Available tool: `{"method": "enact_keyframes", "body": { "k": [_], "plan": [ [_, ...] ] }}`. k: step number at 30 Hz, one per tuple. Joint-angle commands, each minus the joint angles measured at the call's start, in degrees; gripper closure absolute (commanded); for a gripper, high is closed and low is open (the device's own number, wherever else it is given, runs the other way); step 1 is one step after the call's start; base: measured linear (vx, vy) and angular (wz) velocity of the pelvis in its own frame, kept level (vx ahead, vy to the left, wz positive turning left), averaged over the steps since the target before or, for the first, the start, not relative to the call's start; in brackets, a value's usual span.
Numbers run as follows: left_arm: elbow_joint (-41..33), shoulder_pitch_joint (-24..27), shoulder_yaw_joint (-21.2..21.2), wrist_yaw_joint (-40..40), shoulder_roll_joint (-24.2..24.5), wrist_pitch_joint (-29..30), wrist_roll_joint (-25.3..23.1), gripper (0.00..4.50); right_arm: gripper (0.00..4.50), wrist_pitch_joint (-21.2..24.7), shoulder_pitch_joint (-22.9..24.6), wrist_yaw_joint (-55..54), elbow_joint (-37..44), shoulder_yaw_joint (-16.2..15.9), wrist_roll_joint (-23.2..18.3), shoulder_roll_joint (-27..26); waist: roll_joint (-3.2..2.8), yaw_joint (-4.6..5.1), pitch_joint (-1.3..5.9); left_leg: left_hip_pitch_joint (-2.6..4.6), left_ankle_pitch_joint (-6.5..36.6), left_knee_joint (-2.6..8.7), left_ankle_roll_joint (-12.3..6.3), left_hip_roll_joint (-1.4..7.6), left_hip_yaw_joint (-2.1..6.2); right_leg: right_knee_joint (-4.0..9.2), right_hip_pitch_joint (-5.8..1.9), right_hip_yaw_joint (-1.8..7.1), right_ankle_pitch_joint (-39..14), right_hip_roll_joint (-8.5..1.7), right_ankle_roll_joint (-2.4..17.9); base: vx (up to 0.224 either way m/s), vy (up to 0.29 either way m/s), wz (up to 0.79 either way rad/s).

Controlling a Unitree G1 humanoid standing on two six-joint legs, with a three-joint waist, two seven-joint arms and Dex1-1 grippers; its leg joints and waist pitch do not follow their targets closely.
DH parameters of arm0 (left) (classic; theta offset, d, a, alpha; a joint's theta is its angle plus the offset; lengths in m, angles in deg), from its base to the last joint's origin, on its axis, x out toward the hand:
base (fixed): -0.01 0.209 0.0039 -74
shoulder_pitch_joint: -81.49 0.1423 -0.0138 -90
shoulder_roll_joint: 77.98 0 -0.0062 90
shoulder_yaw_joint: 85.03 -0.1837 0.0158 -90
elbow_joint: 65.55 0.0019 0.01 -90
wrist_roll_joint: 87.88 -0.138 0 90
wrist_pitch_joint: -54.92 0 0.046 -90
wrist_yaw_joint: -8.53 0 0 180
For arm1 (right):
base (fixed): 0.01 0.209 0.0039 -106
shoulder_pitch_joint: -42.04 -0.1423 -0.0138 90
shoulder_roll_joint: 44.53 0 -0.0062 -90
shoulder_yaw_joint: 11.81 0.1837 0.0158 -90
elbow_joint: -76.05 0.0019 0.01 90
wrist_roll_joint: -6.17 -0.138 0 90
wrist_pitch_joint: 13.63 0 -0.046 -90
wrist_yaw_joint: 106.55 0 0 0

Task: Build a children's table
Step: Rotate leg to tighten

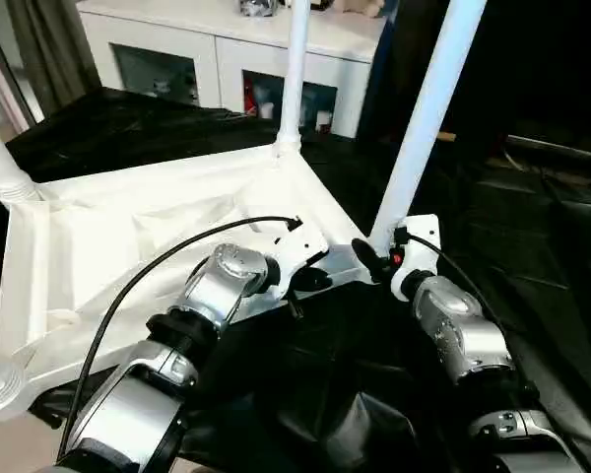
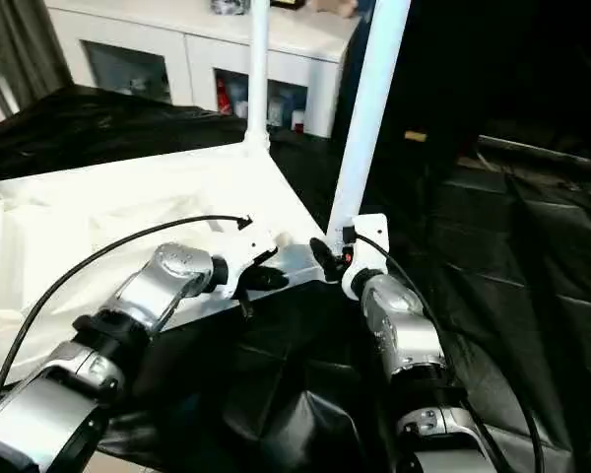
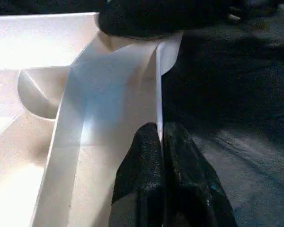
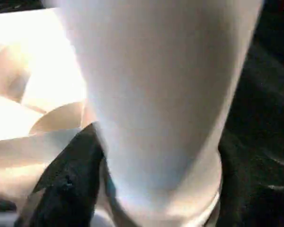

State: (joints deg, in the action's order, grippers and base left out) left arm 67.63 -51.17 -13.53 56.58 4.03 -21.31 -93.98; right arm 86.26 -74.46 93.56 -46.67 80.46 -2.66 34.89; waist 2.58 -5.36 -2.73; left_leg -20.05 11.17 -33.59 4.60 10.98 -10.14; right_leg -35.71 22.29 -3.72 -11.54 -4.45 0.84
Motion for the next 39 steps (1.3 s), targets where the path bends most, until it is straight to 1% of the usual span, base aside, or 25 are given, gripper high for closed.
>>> {"method": "enact_keyframes", "body": {
  "k": [1, 2, 3, 4, 5, 6, 7, 8, 10, 11, 12, 13, 14, 15, 18, 21, 22, 23, 24, 26, 29, 31, 35, 38, 39],
  "plan": [
    [0.8, -0.9, 1.7, -4.8, -0.7, -0.7, 0.0, 4.50, 0.94, 0.9, 1.1, 7.5, 1.4, -5.6, -1.2, -2.6, 0.06, -0.06, 3.08, -0.09, 10.4, 4.29, -1.24, 2.14, 0.79, 5.20, -2.52, 2.85, -13.7, -4.30, 9.2, 0.000, 0.000, 0.00],
    [0.8, -0.8, 1.7, -4.5, -0.6, -0.6, 0.1, 4.50, 0.63, 1.0, 1.1, 7.9, 1.6, -5.6, -1.3, -2.5, 0.10, 0.18, 2.99, -0.24, 10.8, 4.41, -1.30, 2.15, 0.86, 5.27, -2.55, 2.78, -14.6, -4.27, 9.1, 0.000, 0.000, 0.00],
    [0.2, -0.4, 1.5, -3.0, 0.0, -1.2, 0.4, 4.50, 0.54, 1.1, 1.4, 10.1, 2.2, -6.3, -1.6, -1.5, 0.18, 0.29, 2.89, -0.38, 11.3, 4.52, -1.25, 2.15, 0.96, 5.43, -2.59, 2.70, -16.4, -4.33, 8.6, 0.000, 0.000, 0.00],
    [-1.1, 0.4, 1.1, -0.3, 1.3, -1.9, 0.8, 4.50, 0.54, 1.1, 1.9, 13.8, 3.2, -7.2, -1.9, 0.5, 0.26, 0.27, 2.92, -0.28, 11.5, 4.47, -1.32, 2.16, 0.91, 5.59, -2.54, 2.71, -17.2, -4.35, 8.5, 0.000, 0.000, 0.00],
    [-1.5, 0.8, 0.9, 0.8, 1.7, -2.5, 0.9, 4.50, 0.54, 1.1, 2.1, 15.1, 3.6, -7.5, -2.0, 1.3, 0.25, 0.10, 3.07, -0.12, 11.3, 4.27, -1.65, 2.27, 0.89, 5.51, -2.59, 2.83, -16.5, -4.45, 8.6, 0.000, 0.000, 0.00],
    [-3.6, 2.4, 0.4, 6.1, 3.7, -6.6, 2.1, 4.50, 0.54, 1.1, 2.9, 19.7, 4.9, -8.6, -2.0, 4.3, 0.39, 0.11, 2.99, -0.48, 10.0, 4.31, -2.32, 2.26, 0.91, 5.35, -2.78, 2.86, -14.6, -4.42, 8.9, 0.000, 0.000, 0.00],
    [-4.1, 2.8, 0.4, 7.1, 4.0, -7.0, 2.5, 4.50, 0.54, 0.9, 3.0, 20.2, 5.0, -8.7, -1.7, 4.8, 0.56, 0.20, 2.96, -0.63, 9.7, 4.33, -2.60, 2.31, 0.89, 5.31, -2.85, 2.82, -14.2, -4.37, 8.9, 0.000, 0.000, 0.00],
    [-5.5, 3.7, 0.5, 9.5, 4.9, -7.2, 3.3, 4.50, 0.54, 0.4, 3.2, 21.1, 5.0, -9.0, -1.1, 5.8, 0.51, 0.16, 3.18, -0.55, 8.7, 4.17, -2.85, 2.29, 0.88, 5.03, -2.87, 2.82, -12.9, -4.50, 9.3, 0.000, 0.000, 0.00],
    [-8.3, 5.4, 0.1, 14.1, 6.7, -7.1, 4.8, 4.50, 0.54, 0.7, 3.3, 23.5, 5.6, -8.5, -1.7, 7.3, 0.45, 0.18, 3.26, -0.44, 7.2, 4.06, -3.27, 2.30, 0.78, 4.74, -2.76, 2.92, -10.6, -4.49, 10.2, 0.000, 0.000, 0.00],
    [-10.5, 6.5, 0.0, 16.8, 7.9, -6.3, 5.9, 4.50, 0.54, 1.2, 3.5, 25.5, 6.4, -8.1, -2.5, 8.2, 0.51, 0.16, 3.30, -0.34, 6.0, 3.98, -3.66, 2.38, 0.65, 4.52, -2.73, 2.93, -8.5, -4.30, 11.0, 0.000, 0.000, 0.00],
    [-13.0, 7.7, -0.3, 19.5, 9.2, -5.2, 6.9, 4.50, 0.54, 1.4, 3.8, 27.9, 7.3, -8.0, -3.0, 9.4, 0.36, 0.06, 3.38, -0.23, 4.9, 3.78, -4.26, 2.45, 0.51, 4.06, -2.61, 3.06, -5.4, -4.27, 12.1, 0.000, 0.000, 0.00],
    [-13.6, 8.0, -0.4, 20.0, 9.5, -4.9, 7.0, 4.50, 0.54, 1.4, 3.9, 28.4, 7.6, -8.0, -3.0, 9.7, 0.38, 0.03, 3.53, -0.30, 3.9, 3.72, -4.52, 2.45, 0.50, 3.74, -2.74, 3.05, -3.4, -4.24, 12.8, 0.000, 0.000, 0.00],
    [-14.0, 8.2, -0.5, 20.3, 9.7, -4.7, 7.2, 4.50, 0.54, 1.4, 4.0, 28.8, 7.7, -8.0, -3.0, 9.8, 0.35, -0.01, 3.55, -0.23, 2.9, 3.64, -5.14, 2.44, 0.43, 3.38, -2.57, 2.91, -0.5, -4.00, 13.8, 0.000, 0.000, 0.00],
    [-15.2, 8.9, -0.8, 21.6, 10.6, -4.6, 7.5, 4.50, 0.54, 1.7, 4.2, 30.2, 8.4, -8.2, -3.4, 10.6, 0.25, -0.08, 3.40, -0.12, 3.1, 3.63, -5.53, 2.51, 0.40, 3.33, -2.42, 2.87, 0.2, -3.98, 14.4, 0.000, 0.000, 0.00],
    [-18.5, 11.0, -1.2, 25.7, 13.3, -4.1, 8.5, 4.50, 0.54, 2.5, 5.0, 35.8, 10.0, -9.2, -4.8, 13.0, 0.21, -0.22, 3.33, -0.13, 4.8, 3.71, -5.38, 2.53, 0.36, 3.44, -2.61, 2.83, -1.1, -4.06, 14.6, 0.000, 0.000, 0.00],
    [-19.9, 12.0, -1.2, 26.5, 14.4, -3.7, 8.7, 4.50, 0.54, 2.9, 5.7, 37.8, 10.9, -10.1, -4.8, 13.8, 0.18, -0.29, 3.12, 0.02, 6.8, 3.84, -4.43, 2.53, 0.28, 3.90, -2.39, 2.93, -4.6, -4.10, 13.8, 0.000, 0.000, 0.00],
    [-20.4, 12.4, -1.1, 26.9, 14.8, -3.4, 8.8, 4.50, 0.81, 3.1, 5.9, 38.6, 11.1, -10.5, -4.7, 14.1, 0.22, -0.35, 3.02, -0.10, 7.3, 3.94, -4.00, 2.54, 0.31, 4.07, -2.42, 2.97, -6.1, -4.17, 13.4, 0.000, 0.000, 0.00],
    [-20.7, 12.6, -0.9, 27.0, 15.0, -3.2, 8.8, 4.50, 0.81, 3.2, 6.1, 38.9, 11.2, -10.6, -4.7, 14.2, 0.22, -0.35, 3.02, -0.10, 7.3, 3.94, -4.00, 2.54, 0.31, 4.07, -2.42, 2.97, -6.1, -4.17, 13.4, 0.000, 0.000, 0.00],
    [-20.9, 12.9, -0.8, 27.1, 15.2, -3.1, 8.7, 4.50, 0.89, 3.2, 6.2, 39.1, 11.3, -10.7, -4.7, 14.2, 0.30, -0.35, 2.98, -0.09, 7.9, 4.07, -3.28, 2.60, 0.41, 4.21, -2.43, 2.97, -8.2, -4.26, 12.7, 0.000, 0.000, 0.00],
    [-21.2, 13.1, -0.7, 27.1, 15.3, -2.9, 8.7, 4.50, 1.06, 3.2, 6.3, 39.2, 11.3, -10.7, -4.7, 14.2, 0.30, -0.27, 2.94, -0.09, 8.4, 4.10, -2.96, 2.55, 0.43, 4.33, -2.38, 2.96, -9.3, -4.21, 12.3, 0.000, 0.000, 0.00],
    [-22.0, 13.5, -0.6, 27.4, 15.6, -2.4, 8.8, 4.50, 1.33, 3.3, 6.4, 39.4, 11.5, -10.7, -4.8, 14.0, 0.34, -0.20, 3.08, -0.12, 7.4, 4.01, -2.81, 2.51, 0.45, 4.14, -2.40, 2.98, -8.2, -4.14, 12.1, 0.000, 0.000, 0.00],
    [-22.8, 13.8, -0.6, 27.4, 15.9, -1.9, 9.0, 4.50, 1.40, 3.4, 6.5, 39.9, 11.5, -11.0, -4.9, 14.1, 0.42, -0.07, 3.15, -0.19, 6.3, 3.90, -3.22, 2.45, 0.43, 3.90, -2.45, 2.95, -6.2, -4.07, 12.6, 0.000, 0.000, 0.00],
    [-22.9, 14.0, -0.4, 26.2, 16.0, -1.1, 8.8, 4.50, 1.64, 3.6, 6.7, 39.0, 11.0, -10.9, -4.6, 13.6, 0.36, 0.06, 3.21, -0.21, 5.5, 3.78, -3.66, 2.39, 0.37, 3.71, -2.50, 2.92, -4.5, -4.01, 13.2, 0.000, 0.000, 0.00],
    [-20.2, 12.7, 0.3, 21.3, 14.2, -0.2, 7.0, 4.50, 1.69, 3.2, 6.1, 33.6, 8.5, -9.5, -3.5, 11.8, 0.43, 0.12, 3.12, -0.17, 6.2, 3.83, -3.46, 2.40, 0.37, 3.91, -2.45, 2.94, -5.8, -4.06, 13.1, 0.000, 0.000, 0.00],
    [-18.6, 11.8, 0.6, 18.6, 13.1, 0.5, 6.0, 4.50, 1.70, 3.0, 5.4, 29.4, 6.7, -8.7, -2.4, 10.6, 0.42, 0.26, 2.87, -0.12, 7.3, 3.99, -2.45, 2.32, 0.36, 4.31, -2.20, 2.96, -8.9, -4.07, 12.5, 0.000, 0.000, 0.00]
  ]
}}
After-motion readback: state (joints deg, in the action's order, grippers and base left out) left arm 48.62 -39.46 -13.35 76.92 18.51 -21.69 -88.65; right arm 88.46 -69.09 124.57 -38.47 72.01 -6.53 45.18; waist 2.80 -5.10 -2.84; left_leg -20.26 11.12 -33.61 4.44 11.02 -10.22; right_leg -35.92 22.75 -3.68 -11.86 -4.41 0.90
